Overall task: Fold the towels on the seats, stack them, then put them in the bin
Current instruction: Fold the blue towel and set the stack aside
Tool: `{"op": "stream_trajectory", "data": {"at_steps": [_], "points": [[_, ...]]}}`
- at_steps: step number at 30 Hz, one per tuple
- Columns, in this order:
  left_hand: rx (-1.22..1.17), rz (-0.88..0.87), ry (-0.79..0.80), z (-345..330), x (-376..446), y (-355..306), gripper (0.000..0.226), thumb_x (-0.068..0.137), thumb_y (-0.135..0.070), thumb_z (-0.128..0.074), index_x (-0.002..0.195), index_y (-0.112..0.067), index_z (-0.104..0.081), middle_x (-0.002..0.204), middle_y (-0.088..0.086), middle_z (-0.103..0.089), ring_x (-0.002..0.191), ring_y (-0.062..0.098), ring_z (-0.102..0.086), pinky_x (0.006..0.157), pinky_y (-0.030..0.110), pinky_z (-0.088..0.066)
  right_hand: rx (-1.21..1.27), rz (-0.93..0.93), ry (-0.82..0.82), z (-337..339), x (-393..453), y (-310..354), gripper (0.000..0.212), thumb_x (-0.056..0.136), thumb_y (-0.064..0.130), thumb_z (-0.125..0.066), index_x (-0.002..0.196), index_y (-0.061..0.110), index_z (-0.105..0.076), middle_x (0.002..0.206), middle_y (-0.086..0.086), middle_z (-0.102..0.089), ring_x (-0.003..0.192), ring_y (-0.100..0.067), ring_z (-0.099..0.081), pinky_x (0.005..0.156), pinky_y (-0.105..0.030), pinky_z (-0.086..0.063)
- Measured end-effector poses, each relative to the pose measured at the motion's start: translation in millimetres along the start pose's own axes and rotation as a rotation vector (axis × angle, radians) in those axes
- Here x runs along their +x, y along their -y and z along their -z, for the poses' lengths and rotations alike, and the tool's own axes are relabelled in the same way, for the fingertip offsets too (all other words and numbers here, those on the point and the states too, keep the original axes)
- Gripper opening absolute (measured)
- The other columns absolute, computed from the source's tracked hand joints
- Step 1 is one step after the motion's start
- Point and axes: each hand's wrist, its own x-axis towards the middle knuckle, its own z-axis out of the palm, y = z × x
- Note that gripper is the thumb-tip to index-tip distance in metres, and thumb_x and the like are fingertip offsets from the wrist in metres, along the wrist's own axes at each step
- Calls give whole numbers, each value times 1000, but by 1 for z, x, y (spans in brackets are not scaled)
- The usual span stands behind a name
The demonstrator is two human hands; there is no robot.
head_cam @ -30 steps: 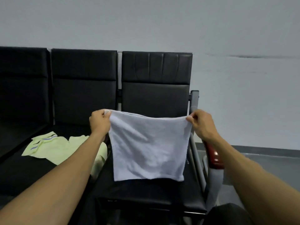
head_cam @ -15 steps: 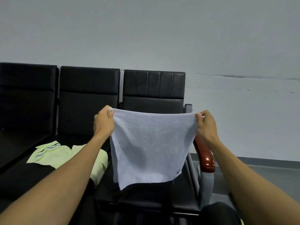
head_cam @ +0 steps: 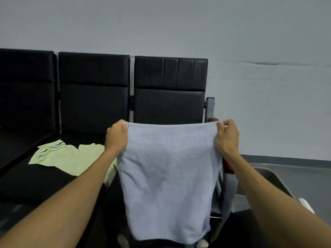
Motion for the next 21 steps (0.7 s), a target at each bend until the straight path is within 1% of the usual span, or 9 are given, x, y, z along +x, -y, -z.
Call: {"op": "stream_trajectory", "data": {"at_steps": [2,4,7,10,11,13,15,18,21], "points": [[40,41,34,-19,1,18,24,101,-19,-39,88,-16,-59,87,3,-61,86,24,-51,61,34,-35,-53,-34,34,-16,1,-27,16,105,22,-45,95,10,-51,82,4,-54,72,-8,-50,72,-28,-41],[87,75,71,-40,2,43,24,101,-19,-40,88,-16,-60,88,4,-63,90,25,-53,67,37,-39,-123,-54,66,-32,1,-58,18,104,24,-47,94,10,-53,83,2,-57,73,-12,-53,70,-29,-42],[143,150,113,-70,2,79,27,101,-21,-43,83,-18,-61,84,2,-64,86,27,-59,71,44,-51,-205,-83,105,-55,0,-95,18,104,22,-48,92,9,-54,80,5,-55,70,-4,-50,60,-23,-35],[142,227,139,-97,2,104,27,101,-23,-45,83,-17,-65,82,2,-66,81,26,-62,73,46,-56,-233,-151,125,-78,1,-127,17,103,21,-51,90,9,-54,76,7,-52,68,-4,-49,63,-24,-31],[125,252,140,-104,3,109,27,100,-22,-46,84,-15,-66,82,3,-67,80,26,-62,73,45,-56,-227,-175,128,-85,2,-135,17,103,20,-51,90,10,-54,77,6,-53,69,-7,-50,66,-23,-32],[99,298,129,-118,5,117,29,100,-22,-46,81,-11,-65,80,5,-66,78,26,-61,69,43,-54,-192,-232,143,-98,4,-152,17,103,21,-51,91,10,-55,83,1,-57,77,-14,-54,72,-30,-39],[89,338,128,-132,5,123,35,101,-20,-46,71,-6,-56,70,6,-59,67,24,-52,60,36,-45,-178,-285,171,-108,4,-167,17,103,22,-50,93,10,-56,85,0,-57,78,-14,-54,72,-30,-40],[98,399,129,-151,7,125,42,102,-18,-48,61,-12,-46,63,2,-48,59,17,-38,53,30,-30,-178,-311,223,-119,4,-188,19,102,23,-52,90,9,-59,83,0,-59,80,-17,-57,68,-29,-40],[128,367,169,-165,14,120,33,101,-20,-53,69,-11,-54,65,3,-53,60,18,-44,54,30,-32,-166,-349,269,-131,7,-192,20,100,20,-53,86,7,-59,79,-1,-59,73,-13,-55,57,-25,-39]]}}
